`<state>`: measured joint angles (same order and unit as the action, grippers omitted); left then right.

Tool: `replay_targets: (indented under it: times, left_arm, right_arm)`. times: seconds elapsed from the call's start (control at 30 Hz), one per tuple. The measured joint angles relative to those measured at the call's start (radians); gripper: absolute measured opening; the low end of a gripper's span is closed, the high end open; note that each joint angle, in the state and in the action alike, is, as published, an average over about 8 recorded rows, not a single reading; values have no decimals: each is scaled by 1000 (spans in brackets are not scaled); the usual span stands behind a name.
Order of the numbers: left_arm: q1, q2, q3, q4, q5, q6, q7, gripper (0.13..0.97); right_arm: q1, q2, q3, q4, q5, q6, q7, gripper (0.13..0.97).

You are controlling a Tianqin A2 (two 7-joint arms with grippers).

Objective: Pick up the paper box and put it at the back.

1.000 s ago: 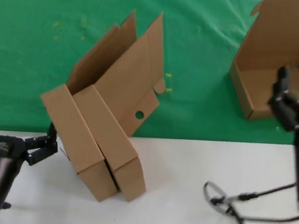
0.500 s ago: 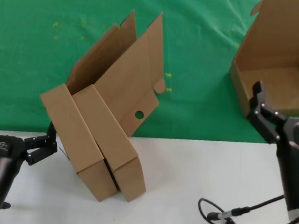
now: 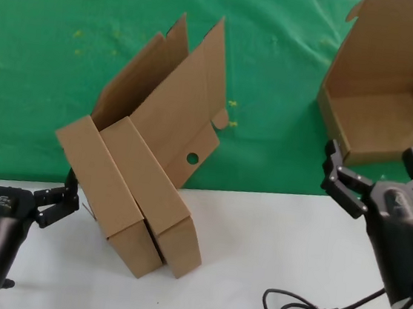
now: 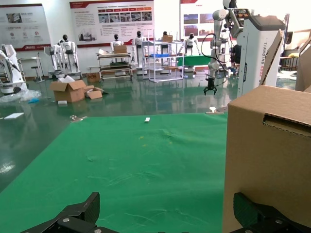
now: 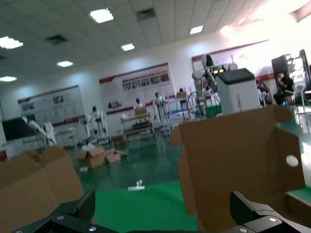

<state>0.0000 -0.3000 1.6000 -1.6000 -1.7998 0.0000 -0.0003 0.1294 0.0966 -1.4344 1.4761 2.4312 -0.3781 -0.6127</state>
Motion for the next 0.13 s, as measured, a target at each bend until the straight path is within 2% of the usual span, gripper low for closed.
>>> replay_targets:
  times: [0.13]
  left_arm:
    - [0,0,0,0,0,0,0,966]
  right_arm:
    - [-6,10,-8,6,-31,18,30,966]
